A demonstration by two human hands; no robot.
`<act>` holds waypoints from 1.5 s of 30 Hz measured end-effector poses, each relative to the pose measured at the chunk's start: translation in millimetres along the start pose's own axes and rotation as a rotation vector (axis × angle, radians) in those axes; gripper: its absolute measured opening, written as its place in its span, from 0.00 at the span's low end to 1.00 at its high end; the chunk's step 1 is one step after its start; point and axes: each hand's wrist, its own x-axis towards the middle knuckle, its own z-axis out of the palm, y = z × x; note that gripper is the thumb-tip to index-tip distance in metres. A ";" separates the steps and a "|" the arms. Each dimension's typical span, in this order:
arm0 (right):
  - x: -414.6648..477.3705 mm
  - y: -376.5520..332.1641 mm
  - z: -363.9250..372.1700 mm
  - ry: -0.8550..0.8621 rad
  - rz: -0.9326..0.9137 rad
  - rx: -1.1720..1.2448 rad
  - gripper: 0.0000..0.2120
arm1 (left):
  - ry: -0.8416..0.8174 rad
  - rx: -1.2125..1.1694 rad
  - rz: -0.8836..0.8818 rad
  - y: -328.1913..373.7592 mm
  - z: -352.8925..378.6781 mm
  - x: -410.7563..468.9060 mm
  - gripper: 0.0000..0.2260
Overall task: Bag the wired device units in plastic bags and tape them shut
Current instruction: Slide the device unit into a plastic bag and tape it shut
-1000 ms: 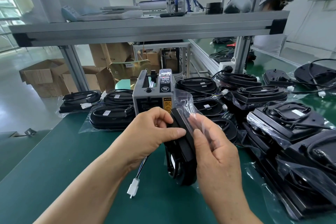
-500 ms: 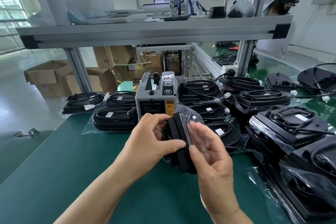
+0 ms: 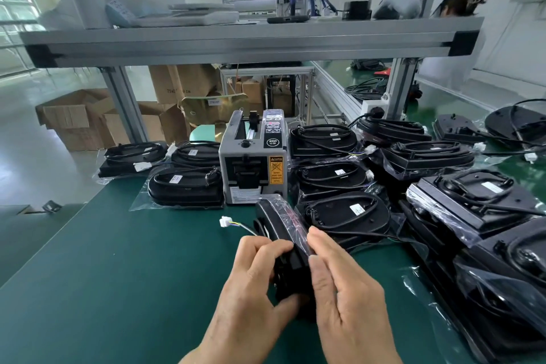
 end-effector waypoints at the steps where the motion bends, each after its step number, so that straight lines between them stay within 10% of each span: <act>1: -1.5 -1.4 0.2 0.021 0.055 0.060 0.15 | -0.002 0.008 0.002 -1.0 0.5 -1.0 0.28; 5: -1.3 -8.1 -6.7 0.067 0.385 0.376 0.19 | -0.005 0.027 0.019 -8.0 -0.1 -3.7 0.32; 20: -4.4 -2.5 1.9 0.071 0.230 0.271 0.17 | -0.046 0.083 0.116 -5.7 -10.8 3.7 0.21; 24: -0.4 -3.2 1.3 0.088 0.207 0.194 0.15 | 0.126 -0.278 -0.273 -13.3 -22.1 46.4 0.05; 31: 0.2 -5.3 0.3 0.113 0.168 0.239 0.13 | 0.280 -0.735 -1.009 -72.8 -23.1 153.9 0.08; 45: 0.6 -5.2 -4.6 0.059 0.281 0.264 0.12 | 0.519 -0.880 -1.089 -68.0 0.6 175.8 0.07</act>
